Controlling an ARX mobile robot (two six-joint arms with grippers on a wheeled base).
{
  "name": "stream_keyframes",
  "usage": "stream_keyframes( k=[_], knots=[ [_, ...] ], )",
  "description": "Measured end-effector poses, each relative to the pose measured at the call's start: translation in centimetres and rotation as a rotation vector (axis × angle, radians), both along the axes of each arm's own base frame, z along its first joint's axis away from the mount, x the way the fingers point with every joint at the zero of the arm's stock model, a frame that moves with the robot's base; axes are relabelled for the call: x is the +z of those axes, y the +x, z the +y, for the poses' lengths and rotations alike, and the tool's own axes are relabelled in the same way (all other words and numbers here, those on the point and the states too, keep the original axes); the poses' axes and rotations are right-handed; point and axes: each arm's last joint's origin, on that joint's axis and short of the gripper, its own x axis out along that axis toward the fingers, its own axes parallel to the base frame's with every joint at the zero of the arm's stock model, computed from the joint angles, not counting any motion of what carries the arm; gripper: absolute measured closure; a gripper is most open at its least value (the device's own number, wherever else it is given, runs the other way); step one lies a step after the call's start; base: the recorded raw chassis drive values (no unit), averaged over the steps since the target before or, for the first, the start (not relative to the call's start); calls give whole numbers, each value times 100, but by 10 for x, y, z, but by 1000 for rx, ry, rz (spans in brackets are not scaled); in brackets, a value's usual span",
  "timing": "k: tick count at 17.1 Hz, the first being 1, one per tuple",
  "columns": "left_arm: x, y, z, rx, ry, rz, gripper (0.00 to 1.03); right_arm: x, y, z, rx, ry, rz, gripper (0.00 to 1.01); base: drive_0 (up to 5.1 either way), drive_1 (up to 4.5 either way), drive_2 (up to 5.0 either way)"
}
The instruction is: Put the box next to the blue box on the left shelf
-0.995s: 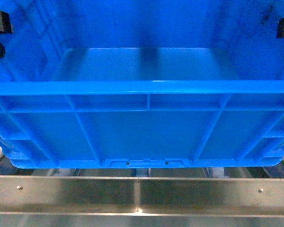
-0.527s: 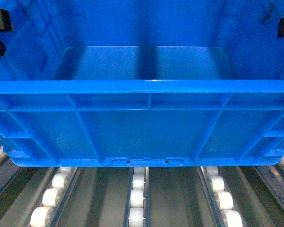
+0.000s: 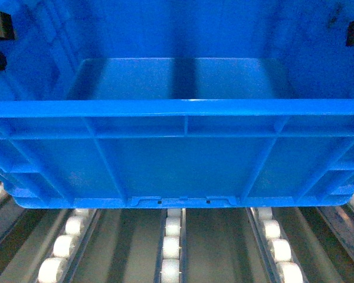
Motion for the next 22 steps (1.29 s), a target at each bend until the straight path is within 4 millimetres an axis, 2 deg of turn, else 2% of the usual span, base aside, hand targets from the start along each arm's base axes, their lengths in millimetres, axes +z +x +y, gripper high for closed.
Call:
stream_keyframes(
  k=[22],
  knots=[
    [0, 0, 0, 0, 0, 0, 85, 0, 0, 0, 0, 0, 0, 84, 0, 0, 0]
  ],
)
